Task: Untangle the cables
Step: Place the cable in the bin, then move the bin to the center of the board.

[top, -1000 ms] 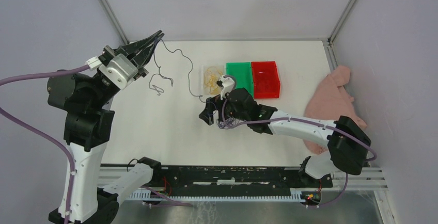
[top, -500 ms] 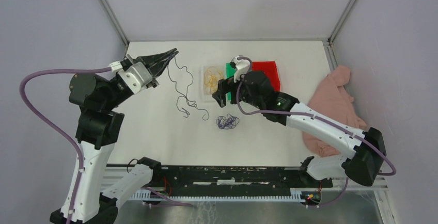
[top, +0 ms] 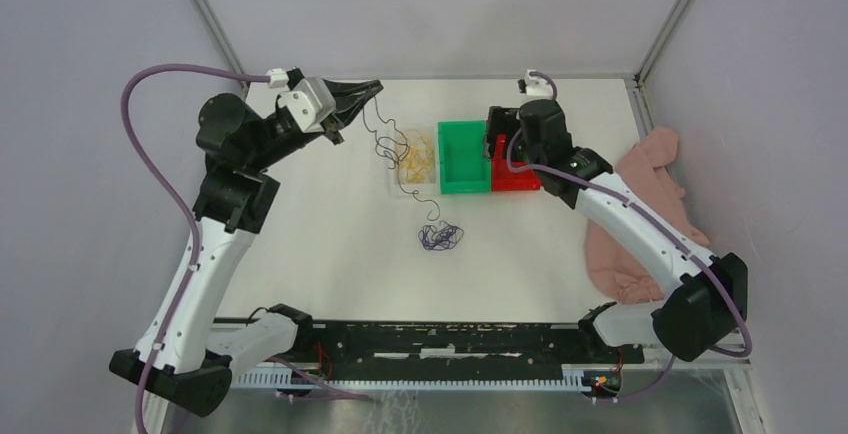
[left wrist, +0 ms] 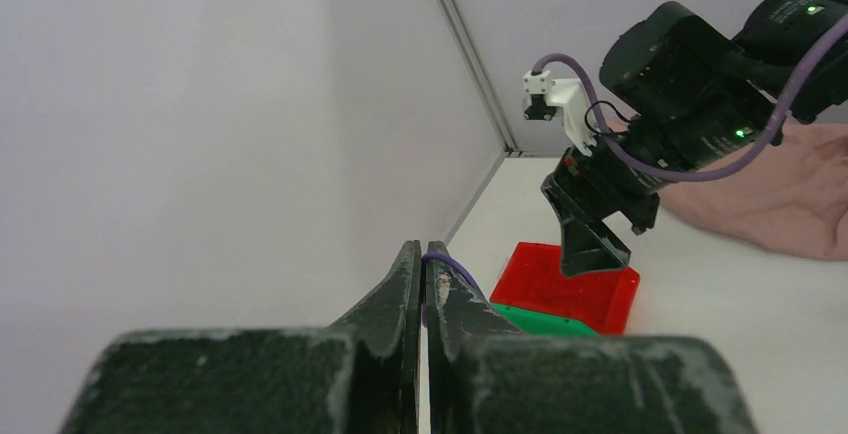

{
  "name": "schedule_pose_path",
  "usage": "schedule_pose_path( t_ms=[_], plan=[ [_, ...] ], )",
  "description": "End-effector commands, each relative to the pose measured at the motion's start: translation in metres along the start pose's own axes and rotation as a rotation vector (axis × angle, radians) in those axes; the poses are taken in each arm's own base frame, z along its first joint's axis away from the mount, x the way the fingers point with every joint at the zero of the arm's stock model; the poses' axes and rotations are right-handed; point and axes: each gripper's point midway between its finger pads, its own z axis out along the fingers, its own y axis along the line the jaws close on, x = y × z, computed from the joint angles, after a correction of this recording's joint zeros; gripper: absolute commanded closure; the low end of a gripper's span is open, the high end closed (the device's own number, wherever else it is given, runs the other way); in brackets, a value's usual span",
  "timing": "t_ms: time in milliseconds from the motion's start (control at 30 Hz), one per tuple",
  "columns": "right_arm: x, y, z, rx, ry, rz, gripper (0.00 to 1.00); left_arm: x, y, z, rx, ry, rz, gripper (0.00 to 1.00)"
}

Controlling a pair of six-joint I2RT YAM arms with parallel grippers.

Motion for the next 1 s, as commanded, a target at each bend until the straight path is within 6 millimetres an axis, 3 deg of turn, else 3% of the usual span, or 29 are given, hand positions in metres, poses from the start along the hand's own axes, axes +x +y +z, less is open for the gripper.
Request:
schedule_pose_path(
  t_ms=[0,233,500,733,967],
  plan=[
    [-0.033,-0.042,0.018,0.124,-0.045,0.086,0.07,-0.008,0.001,0.019,0.008,-0.063,-0.018,0.97],
    [-0.041,-0.098,0.058,0.146,0.001,0.215,0.04,0.016,-0.002,0.056,0.056,-0.040,-0.054,0.97],
    [-0.034,-0.136,0.093,0.168,0.020,0.294,0.04,0.049,-0.006,0.095,0.088,-0.009,-0.013,0.97],
    [-0.030,-0.138,0.131,0.080,0.065,0.356,0.06,0.080,0.008,0.123,0.075,0.034,0.054,0.97],
    [-0.021,-0.143,0.148,0.059,0.078,0.397,0.08,0.100,0.014,0.143,0.084,0.054,0.110,0.97]
  ],
)
